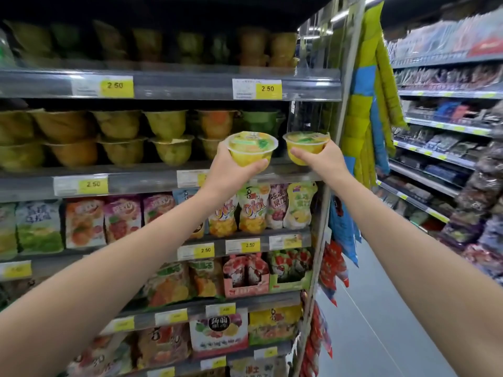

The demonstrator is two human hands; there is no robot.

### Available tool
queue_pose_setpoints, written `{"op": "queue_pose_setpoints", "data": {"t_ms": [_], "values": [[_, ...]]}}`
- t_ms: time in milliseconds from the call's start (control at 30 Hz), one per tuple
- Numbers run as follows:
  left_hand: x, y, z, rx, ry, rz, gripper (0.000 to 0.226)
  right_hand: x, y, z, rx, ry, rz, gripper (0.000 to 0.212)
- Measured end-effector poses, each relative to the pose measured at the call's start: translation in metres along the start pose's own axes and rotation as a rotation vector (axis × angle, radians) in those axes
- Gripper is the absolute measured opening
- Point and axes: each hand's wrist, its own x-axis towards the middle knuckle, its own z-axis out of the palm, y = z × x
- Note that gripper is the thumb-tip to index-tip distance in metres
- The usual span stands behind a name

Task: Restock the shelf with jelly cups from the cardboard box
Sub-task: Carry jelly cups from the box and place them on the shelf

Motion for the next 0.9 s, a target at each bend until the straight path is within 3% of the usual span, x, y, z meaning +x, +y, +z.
{"op": "queue_pose_setpoints", "data": {"t_ms": [133,367,567,700,833,900], "values": [[0.016,0.002,0.013,-0.009,-0.018,0.02,0.078,0.021,0.008,0.003,-0.056,0.008,-0.008,0.066],[0.037,0.014,0.035,-0.008,-0.01,0.044,0.077,0.046,0.015,0.004,-0.055,-0.082,-0.088,0.029],[0.049,0.021,0.06,-0.018,0.006,0.054,0.08,0.052,0.025,0.004,-0.058,-0.175,-0.168,0.017],[0.058,0.026,0.086,-0.028,0.024,0.035,0.076,0.057,0.036,0.002,-0.037,-0.188,-0.185,0.021],[0.07,0.028,0.11,-0.026,0.039,0.023,0.072,0.065,0.044,0.004,-0.039,-0.186,-0.188,0.051],[0.077,0.032,0.118,-0.018,0.057,0.028,0.071,0.066,0.045,0.003,-0.029,-0.186,-0.203,0.052]]}}
